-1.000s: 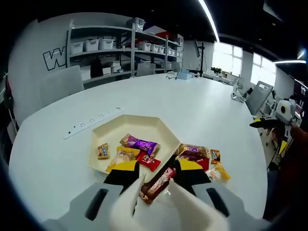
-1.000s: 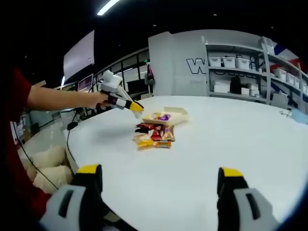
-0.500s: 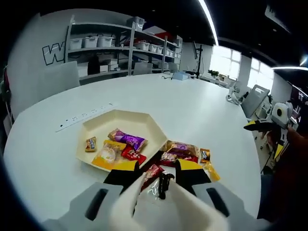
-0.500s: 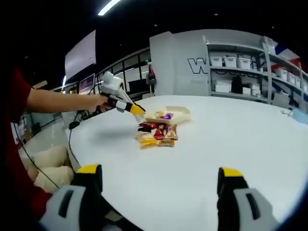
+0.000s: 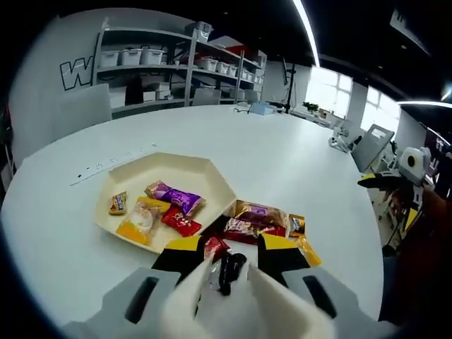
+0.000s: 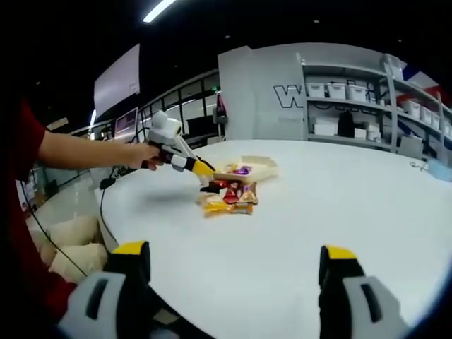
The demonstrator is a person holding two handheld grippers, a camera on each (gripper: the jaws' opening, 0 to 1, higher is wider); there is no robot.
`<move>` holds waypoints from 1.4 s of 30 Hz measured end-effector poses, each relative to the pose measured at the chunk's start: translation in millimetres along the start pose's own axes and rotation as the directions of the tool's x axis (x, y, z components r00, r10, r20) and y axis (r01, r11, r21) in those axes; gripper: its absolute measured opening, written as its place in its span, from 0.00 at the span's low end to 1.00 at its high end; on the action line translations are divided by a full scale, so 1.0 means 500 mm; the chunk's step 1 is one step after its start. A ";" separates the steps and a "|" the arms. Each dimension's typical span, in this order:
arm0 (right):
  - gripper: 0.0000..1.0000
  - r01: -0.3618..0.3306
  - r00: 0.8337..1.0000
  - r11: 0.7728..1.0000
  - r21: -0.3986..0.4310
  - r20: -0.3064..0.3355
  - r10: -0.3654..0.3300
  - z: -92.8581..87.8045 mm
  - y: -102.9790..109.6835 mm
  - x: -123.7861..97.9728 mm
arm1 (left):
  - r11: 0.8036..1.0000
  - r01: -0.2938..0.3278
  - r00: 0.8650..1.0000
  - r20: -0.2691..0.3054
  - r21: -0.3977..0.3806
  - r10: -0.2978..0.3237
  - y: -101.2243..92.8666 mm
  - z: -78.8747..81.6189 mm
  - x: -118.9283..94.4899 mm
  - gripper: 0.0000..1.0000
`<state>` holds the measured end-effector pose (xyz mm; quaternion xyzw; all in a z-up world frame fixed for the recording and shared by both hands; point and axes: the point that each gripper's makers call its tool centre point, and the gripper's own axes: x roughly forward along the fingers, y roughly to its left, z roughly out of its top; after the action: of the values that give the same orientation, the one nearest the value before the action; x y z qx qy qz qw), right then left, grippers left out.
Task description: Place the target food into the container with the food tongs after gripping and lifting it, then release it inside without dropping or visibly crushing the food.
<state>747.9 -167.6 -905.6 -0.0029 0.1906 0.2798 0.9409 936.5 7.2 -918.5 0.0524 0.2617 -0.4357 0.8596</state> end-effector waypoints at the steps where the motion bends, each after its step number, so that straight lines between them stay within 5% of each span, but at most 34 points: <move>1: 0.99 0.000 1.000 1.000 0.001 0.002 0.000 0.001 -0.001 0.000 | 1.000 0.001 1.000 0.001 -0.009 -0.001 0.002 -0.001 0.003 0.28; 13: 0.99 0.011 1.000 1.000 0.003 -0.004 -0.011 -0.004 -0.007 -0.004 | 1.000 -0.008 1.000 0.006 -0.008 0.008 0.002 -0.010 0.025 0.27; 16: 0.99 0.010 1.000 1.000 0.005 -0.004 -0.010 -0.004 -0.007 -0.003 | 0.999 -0.018 0.998 -0.054 0.038 0.020 0.009 -0.037 0.025 0.25; 18: 0.99 0.011 1.000 1.000 0.000 -0.005 -0.011 -0.003 -0.007 -0.002 | 1.000 -0.007 1.000 -0.015 0.001 0.007 0.003 -0.027 0.023 0.25; 35: 0.99 -0.005 1.000 1.000 -0.015 -0.017 0.005 -0.006 0.007 0.008 | 1.000 0.000 1.000 -0.030 -0.018 0.000 -0.017 -0.056 -0.029 0.21; 42: 0.99 -0.016 1.000 1.000 -0.022 -0.013 0.016 -0.001 0.014 0.012 | 0.999 0.001 1.000 -0.014 -0.037 -0.002 -0.027 -0.044 -0.053 0.21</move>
<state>748.4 -158.6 -907.6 -0.0135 0.1937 0.2893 0.9373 904.6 24.8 -922.3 0.0393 0.2760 -0.4311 0.8582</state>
